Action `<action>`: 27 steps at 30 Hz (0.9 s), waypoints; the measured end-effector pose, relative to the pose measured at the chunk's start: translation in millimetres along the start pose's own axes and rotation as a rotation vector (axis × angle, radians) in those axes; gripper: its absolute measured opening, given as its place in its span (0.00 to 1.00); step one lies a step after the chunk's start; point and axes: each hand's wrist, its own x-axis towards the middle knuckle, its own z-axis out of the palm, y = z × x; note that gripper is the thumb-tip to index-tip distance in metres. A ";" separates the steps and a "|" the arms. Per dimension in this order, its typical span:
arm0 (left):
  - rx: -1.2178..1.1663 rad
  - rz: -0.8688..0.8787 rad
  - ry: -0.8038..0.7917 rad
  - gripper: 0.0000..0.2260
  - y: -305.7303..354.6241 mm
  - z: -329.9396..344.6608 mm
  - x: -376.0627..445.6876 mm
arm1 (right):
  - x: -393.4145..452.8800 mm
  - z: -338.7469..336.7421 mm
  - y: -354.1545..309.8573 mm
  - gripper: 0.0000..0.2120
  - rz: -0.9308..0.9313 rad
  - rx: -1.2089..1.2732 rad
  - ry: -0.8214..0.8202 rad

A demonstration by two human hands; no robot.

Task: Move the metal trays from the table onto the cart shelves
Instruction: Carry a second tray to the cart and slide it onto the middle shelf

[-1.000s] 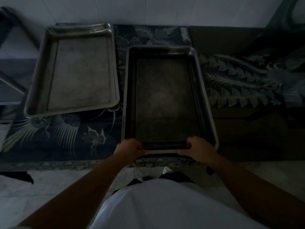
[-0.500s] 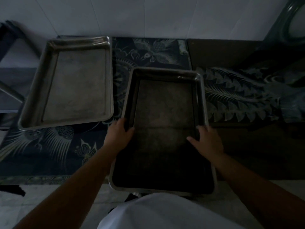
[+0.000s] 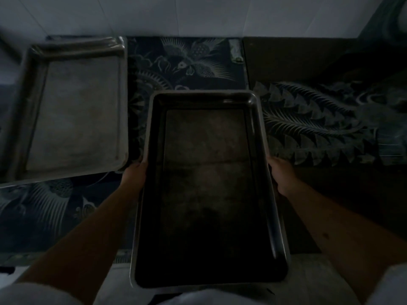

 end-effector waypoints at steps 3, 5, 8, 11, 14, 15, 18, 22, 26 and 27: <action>-0.073 0.090 0.021 0.20 13.3 -8.5 -12.1 | -5.0 -6.9 -16.1 0.12 -0.054 0.016 0.025; -0.126 0.109 -0.001 0.20 28.4 -18.0 -19.0 | -12.1 -9.5 -34.1 0.12 -0.112 0.035 0.022; -0.192 0.102 0.012 0.18 42.8 -38.9 -32.9 | -31.2 -11.1 -57.3 0.11 -0.173 0.098 -0.019; -0.255 0.145 0.043 0.13 37.1 -52.6 -49.1 | -48.2 -13.1 -65.9 0.12 -0.228 0.095 -0.038; -0.311 0.149 0.114 0.13 30.2 -58.5 -66.0 | -63.3 -9.3 -72.9 0.13 -0.295 0.099 -0.017; -0.325 0.159 0.130 0.12 28.5 -59.7 -69.0 | -68.4 -6.9 -76.9 0.12 -0.325 0.097 -0.011; -0.366 0.123 0.161 0.14 21.2 -68.9 -80.2 | -79.3 5.6 -87.6 0.11 -0.384 0.080 -0.024; -0.467 0.034 0.276 0.12 -9.4 -90.7 -111.0 | -83.8 46.7 -101.1 0.13 -0.378 -0.028 -0.116; -0.622 -0.123 0.445 0.17 -75.8 -123.2 -167.7 | -101.8 135.9 -113.3 0.12 -0.424 -0.232 -0.280; -0.671 -0.172 0.503 0.18 -95.9 -131.2 -185.8 | -111.9 164.0 -114.4 0.12 -0.437 -0.272 -0.344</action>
